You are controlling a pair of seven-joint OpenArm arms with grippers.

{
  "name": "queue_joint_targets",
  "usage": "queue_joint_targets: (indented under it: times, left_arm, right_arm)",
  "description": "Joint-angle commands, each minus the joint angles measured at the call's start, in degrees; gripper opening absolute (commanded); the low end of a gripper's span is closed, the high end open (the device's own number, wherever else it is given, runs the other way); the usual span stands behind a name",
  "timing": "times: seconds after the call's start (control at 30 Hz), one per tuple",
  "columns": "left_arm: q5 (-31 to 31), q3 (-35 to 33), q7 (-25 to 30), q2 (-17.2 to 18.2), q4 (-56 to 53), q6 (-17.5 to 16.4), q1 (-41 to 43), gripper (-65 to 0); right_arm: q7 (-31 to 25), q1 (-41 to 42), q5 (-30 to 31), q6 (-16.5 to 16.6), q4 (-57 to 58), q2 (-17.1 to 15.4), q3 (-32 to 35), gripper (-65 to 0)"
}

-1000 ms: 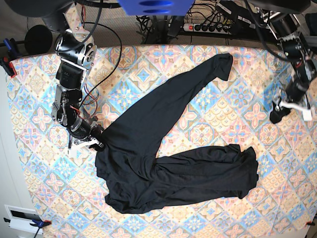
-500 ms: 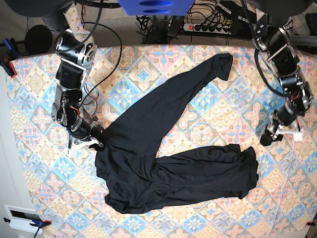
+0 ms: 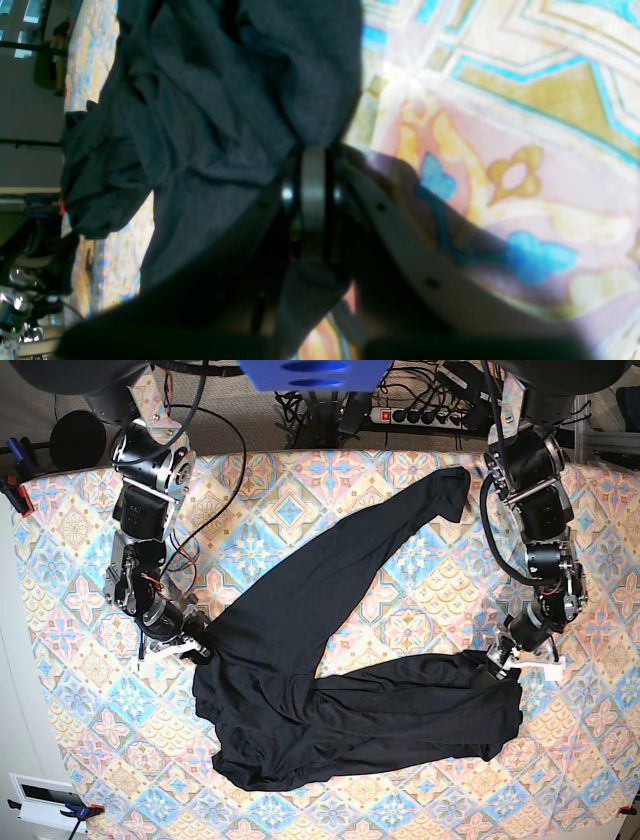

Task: Layout the t-shirt on the table in an organized manner, then fold the t-shirt properly
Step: 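Grasp the shirt hem with the left gripper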

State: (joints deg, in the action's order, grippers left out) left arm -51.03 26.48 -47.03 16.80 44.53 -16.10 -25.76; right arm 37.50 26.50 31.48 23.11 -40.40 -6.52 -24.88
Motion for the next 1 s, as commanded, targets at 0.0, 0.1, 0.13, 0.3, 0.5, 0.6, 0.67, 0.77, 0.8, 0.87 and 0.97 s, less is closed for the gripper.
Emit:
queue_joint_targets:
  times: [0.0,0.1,0.13,0.3,0.5,0.6,0.67,0.77,0.8,0.87,0.97]
  left_arm:
    - [-1.06,-0.24,1.62,0.65,-0.01,-0.65,-2.15,-30.2]
    - [-1.06,-0.5,3.11,0.57,-5.19,-0.65,-4.18,-30.3]
    - [-1.06,-0.5,3.82,0.57,-6.86,-0.65,-4.62,-30.3]
    - [-1.77,0.03,2.32,2.15,-7.65,-0.91,-5.14,-30.3]
    - [-11.17,9.17,-4.97,6.1,-7.65,-1.0,-3.82,-30.3]
    - [-15.83,13.83,-5.77,7.16,-8.01,-1.0,-2.59,-30.3]
    - [-17.77,15.85,-5.68,7.07,-8.01,-0.83,-1.89,-30.2]
    - [-19.17,16.82,-5.41,6.1,-8.62,-0.83,-1.8,-30.2]
    - [-19.08,16.82,-5.41,5.58,-9.68,-0.83,-1.89,-30.3]
    - [-17.94,16.38,-5.24,5.22,-10.2,-0.74,-2.15,-30.3]
    - [-11.08,13.3,-2.43,5.14,-4.58,-0.74,-3.56,-30.3]
  right_arm:
    - [1.05,0.44,0.56,-0.56,-0.08,0.06,0.05,-65.0]
    - [1.23,0.44,0.56,-0.56,-0.08,0.06,0.05,-65.0]
    - [1.23,0.44,0.56,-0.56,-0.08,0.06,0.05,-65.0]
    - [1.14,0.44,0.56,-0.56,-0.08,0.06,0.05,-65.0]
    - [0.97,0.44,0.47,-0.56,-0.08,0.06,0.05,-65.0]
    - [0.79,0.44,0.47,-0.56,-0.08,0.06,2.16,-65.0]
    - [0.7,0.44,0.47,-0.56,-0.08,0.06,4.09,-65.0]
    - [0.7,0.44,0.47,-0.56,-0.17,0.06,5.15,-65.0]
    - [0.7,0.44,0.47,-0.56,-0.17,0.06,5.06,-65.0]
    - [0.7,0.44,0.47,-0.56,-0.17,0.06,5.06,-65.0]
    - [0.7,0.44,0.47,-0.56,-0.17,0.06,5.06,-65.0]
